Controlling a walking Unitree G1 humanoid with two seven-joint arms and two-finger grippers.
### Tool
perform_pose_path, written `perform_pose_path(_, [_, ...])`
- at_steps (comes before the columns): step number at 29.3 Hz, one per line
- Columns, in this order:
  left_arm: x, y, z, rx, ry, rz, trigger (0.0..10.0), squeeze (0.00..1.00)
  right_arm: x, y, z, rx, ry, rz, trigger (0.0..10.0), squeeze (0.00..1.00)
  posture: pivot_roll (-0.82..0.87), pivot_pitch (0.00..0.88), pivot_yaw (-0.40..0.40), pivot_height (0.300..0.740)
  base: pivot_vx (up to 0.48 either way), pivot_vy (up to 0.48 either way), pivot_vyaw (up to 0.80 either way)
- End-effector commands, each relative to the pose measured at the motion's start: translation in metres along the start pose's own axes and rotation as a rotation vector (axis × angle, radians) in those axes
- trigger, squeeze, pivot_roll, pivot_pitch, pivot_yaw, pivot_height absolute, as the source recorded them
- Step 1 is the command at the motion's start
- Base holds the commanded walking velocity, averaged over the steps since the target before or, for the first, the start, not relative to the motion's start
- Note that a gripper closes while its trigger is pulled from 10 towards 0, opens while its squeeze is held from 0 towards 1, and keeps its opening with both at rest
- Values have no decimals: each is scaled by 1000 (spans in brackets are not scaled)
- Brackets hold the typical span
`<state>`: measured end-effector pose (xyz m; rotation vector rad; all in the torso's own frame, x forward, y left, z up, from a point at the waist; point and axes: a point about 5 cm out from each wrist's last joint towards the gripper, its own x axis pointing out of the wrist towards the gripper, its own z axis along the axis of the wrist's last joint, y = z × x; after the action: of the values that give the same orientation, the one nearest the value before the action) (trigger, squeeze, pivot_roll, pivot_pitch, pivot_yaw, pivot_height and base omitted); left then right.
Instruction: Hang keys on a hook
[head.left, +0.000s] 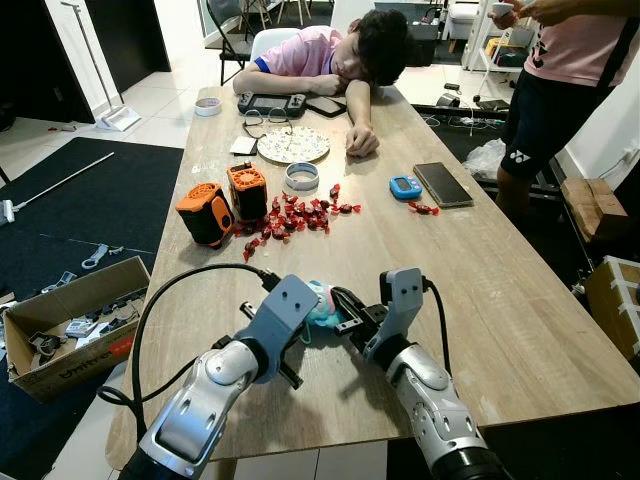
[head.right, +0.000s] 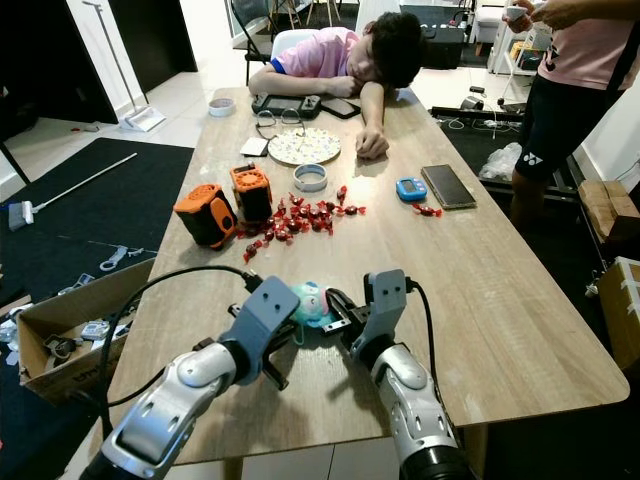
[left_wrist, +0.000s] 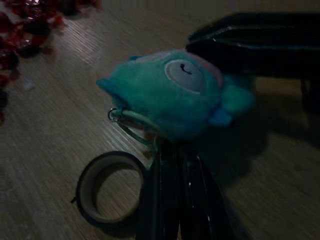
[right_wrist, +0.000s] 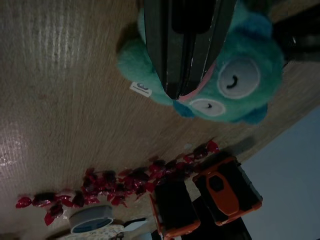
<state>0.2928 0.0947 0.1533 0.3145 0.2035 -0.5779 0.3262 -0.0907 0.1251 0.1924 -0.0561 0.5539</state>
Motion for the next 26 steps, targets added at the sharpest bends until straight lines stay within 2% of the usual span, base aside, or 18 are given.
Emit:
perform_pose_path(1, [-6, 3, 14, -35, -94, 15, 10000, 0, -3, -1, -9, 11, 30, -4, 10000, 0, 193, 143, 29, 740, 0, 0, 0])
perform_pose_path(3, [-16, 12, 32, -33, -213, 67, 10000, 0, -4, -1, -7, 6, 23, -8, 10000, 0, 191, 145, 31, 740, 0, 0, 0])
perform_pose_path(4, [-29, 26, 54, 7, -349, 185, 10000, 0, -6, -4, -2, 8, -3, -13, 10000, 0, 191, 145, 31, 740, 0, 0, 0])
perform_pose_path(6, [-39, 34, 68, 29, -432, 262, 10000, 0, -8, -5, 4, 29, -37, -2, 10000, 0, 191, 145, 31, 740, 0, 0, 0])
perform_pose_path(8, [-45, 36, 78, 69, -475, 292, 10000, 0, -10, -5, 8, 36, -56, 21, 10000, 0, 198, 149, 29, 740, 0, 0, 0])
perform_pose_path(10, [-45, 32, 78, 72, -462, 262, 10000, 0, -10, -5, 10, 28, -57, 29, 10000, 0, 199, 149, 26, 740, 0, 0, 0])
perform_pose_path(12, [-44, 31, 73, -92, -448, 228, 10000, 0, -9, -6, 11, 26, -58, 25, 10000, 0, 199, 149, 26, 740, 0, 0, 0])
perform_pose_path(13, [-41, 31, 66, -127, -401, 229, 10000, 0, -9, -6, 11, 21, -58, 22, 10000, 0, 199, 149, 26, 740, 0, 0, 0])
perform_pose_path(15, [-40, 30, 62, -116, -380, 238, 10000, 0, -8, -7, 11, 20, -58, 17, 10000, 0, 199, 149, 26, 740, 0, 0, 0])
perform_pose_path(18, [-38, 25, 56, -218, -366, 212, 10000, 0, -8, -8, 13, 19, -62, 6, 10000, 0, 197, 148, 27, 740, 0, 0, 0])
perform_pose_path(20, [-38, 24, 56, -235, -366, 208, 10000, 0, -8, -8, 13, 20, -63, 6, 10000, 0, 197, 148, 27, 740, 0, 0, 0])
perform_pose_path(22, [-36, 26, 55, -367, -362, 234, 10000, 0, -9, -11, 14, 19, -66, -16, 10000, 0, 196, 149, 28, 740, 0, 0, 0])
perform_pose_path(26, [-34, 28, 51, -363, -329, 245, 10000, 0, -10, -15, 17, 11, -77, -41, 10000, 0, 196, 149, 26, 740, 0, 0, 0])
